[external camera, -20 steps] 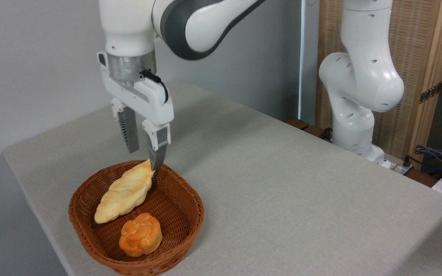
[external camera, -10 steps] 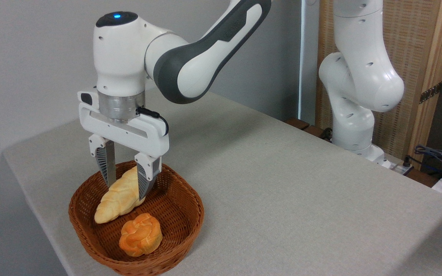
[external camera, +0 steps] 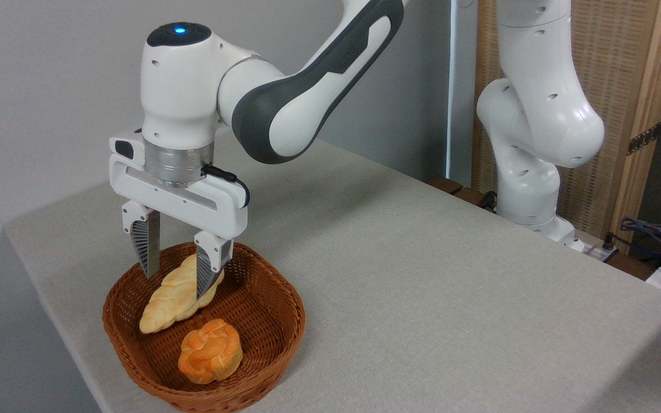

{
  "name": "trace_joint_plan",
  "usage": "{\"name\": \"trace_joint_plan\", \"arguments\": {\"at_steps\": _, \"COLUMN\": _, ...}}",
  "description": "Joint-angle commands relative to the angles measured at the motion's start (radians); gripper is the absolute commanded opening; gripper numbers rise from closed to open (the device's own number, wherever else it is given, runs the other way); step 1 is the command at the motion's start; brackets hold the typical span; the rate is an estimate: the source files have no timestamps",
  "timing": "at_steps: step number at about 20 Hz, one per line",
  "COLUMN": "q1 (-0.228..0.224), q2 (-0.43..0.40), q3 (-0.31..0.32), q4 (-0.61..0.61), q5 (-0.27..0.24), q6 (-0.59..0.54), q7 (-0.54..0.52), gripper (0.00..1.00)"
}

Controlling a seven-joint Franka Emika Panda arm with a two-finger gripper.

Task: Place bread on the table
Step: 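Close the gripper on the middle of the long bread roll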

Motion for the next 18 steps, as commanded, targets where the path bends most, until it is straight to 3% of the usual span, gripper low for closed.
{"name": "trace_joint_plan", "arguments": {"at_steps": 1, "q1": -0.005, "q2": 0.006, "q3": 0.008, "q4": 0.008, "q5": -0.009, "q6": 0.014, "q7": 0.002, "gripper": 1.00}}
{"name": "trace_joint_plan", "arguments": {"at_steps": 3, "q1": -0.005, "q2": 0.009, "q3": 0.008, "q4": 0.004, "q5": -0.004, "q6": 0.011, "q7": 0.010, "gripper": 1.00}}
{"name": "trace_joint_plan", "arguments": {"at_steps": 6, "q1": -0.007, "q2": 0.009, "q3": 0.006, "q4": -0.010, "q5": 0.054, "q6": 0.005, "q7": 0.038, "gripper": 1.00}}
{"name": "trace_joint_plan", "arguments": {"at_steps": 18, "q1": -0.015, "q2": 0.010, "q3": 0.005, "q4": -0.018, "q5": 0.059, "q6": -0.022, "q7": 0.119, "gripper": 1.00}}
